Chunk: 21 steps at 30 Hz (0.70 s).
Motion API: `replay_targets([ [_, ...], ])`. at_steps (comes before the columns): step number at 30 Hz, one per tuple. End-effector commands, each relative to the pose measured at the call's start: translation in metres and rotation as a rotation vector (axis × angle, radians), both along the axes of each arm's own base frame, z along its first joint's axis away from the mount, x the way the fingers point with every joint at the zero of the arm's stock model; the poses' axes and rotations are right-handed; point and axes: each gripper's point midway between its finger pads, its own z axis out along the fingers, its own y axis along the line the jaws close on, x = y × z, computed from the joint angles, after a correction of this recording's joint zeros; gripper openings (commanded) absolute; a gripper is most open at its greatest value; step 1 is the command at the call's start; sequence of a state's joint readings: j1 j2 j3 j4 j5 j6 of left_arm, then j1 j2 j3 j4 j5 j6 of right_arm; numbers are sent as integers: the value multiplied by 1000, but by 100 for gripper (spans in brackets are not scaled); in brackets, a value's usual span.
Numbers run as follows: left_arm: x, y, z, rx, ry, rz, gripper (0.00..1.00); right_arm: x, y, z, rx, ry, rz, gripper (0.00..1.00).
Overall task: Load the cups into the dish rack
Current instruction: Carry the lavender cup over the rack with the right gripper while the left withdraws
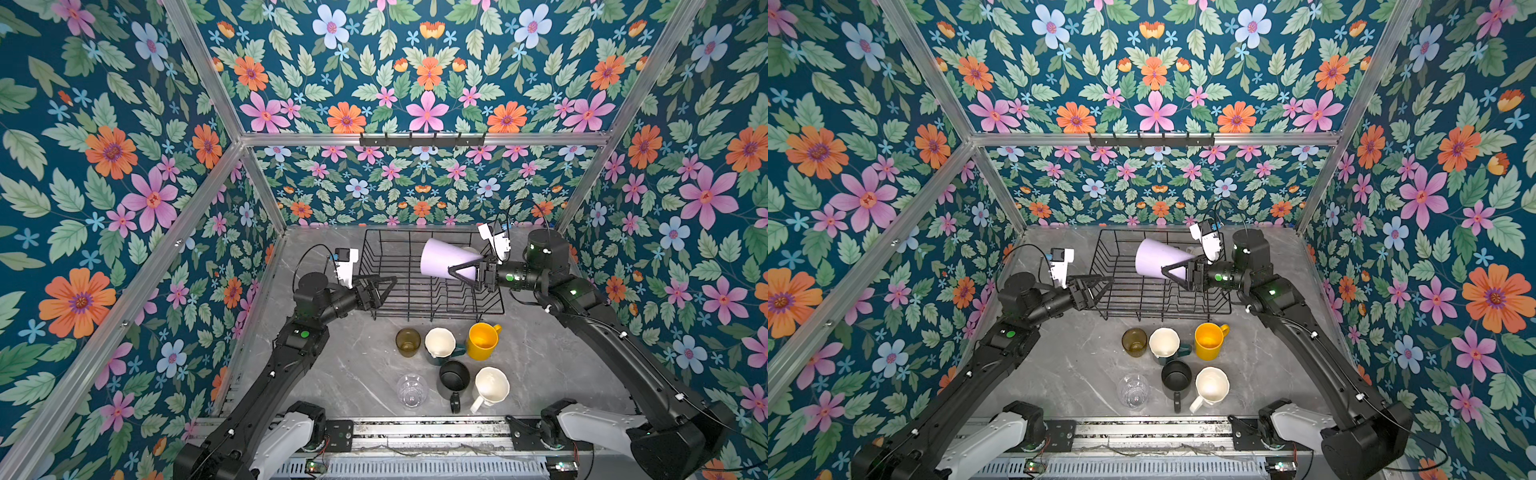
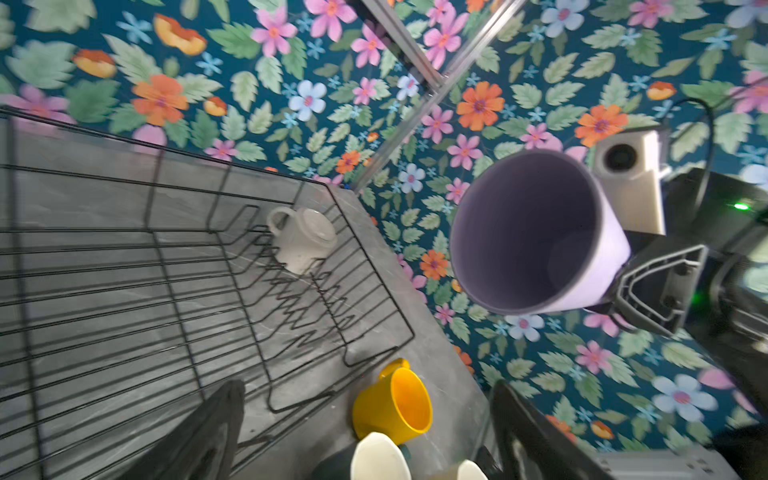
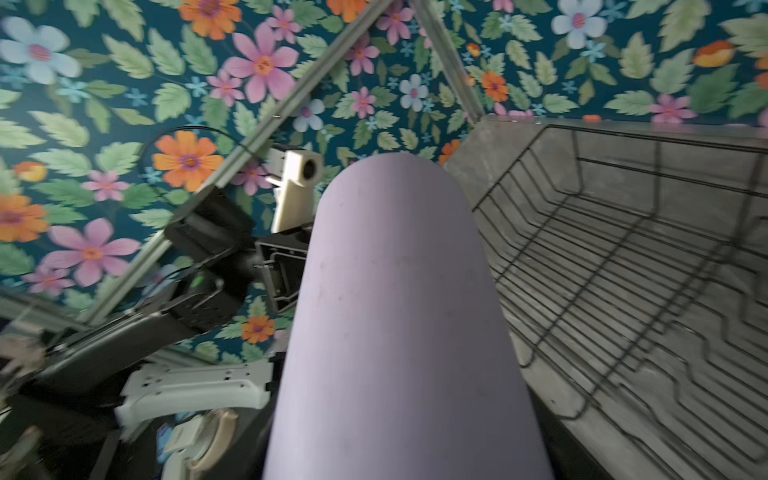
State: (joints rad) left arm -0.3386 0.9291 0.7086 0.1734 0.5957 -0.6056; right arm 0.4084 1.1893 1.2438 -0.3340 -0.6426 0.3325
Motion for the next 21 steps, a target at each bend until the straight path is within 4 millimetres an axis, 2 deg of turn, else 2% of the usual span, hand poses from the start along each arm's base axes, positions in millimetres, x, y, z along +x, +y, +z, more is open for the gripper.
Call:
replay_targets([
  [1,14,29,-8,92,-11,194,95,18,-30,-29,-214,17,-164,0],
  [7,12,50,-7,117,-28,301,98,58,-55,-38,-420,10,-322,0],
  [14,6,60,-8,149,-33,344,99,97,-59,-56,-572,34,-366,0],
  [20,3,69,-6,158,-42,387,100,123,-63,-72,-688,54,-385,0],
  [21,2,70,-6,159,-42,391,100,127,-61,-79,-703,70,-375,0],
])
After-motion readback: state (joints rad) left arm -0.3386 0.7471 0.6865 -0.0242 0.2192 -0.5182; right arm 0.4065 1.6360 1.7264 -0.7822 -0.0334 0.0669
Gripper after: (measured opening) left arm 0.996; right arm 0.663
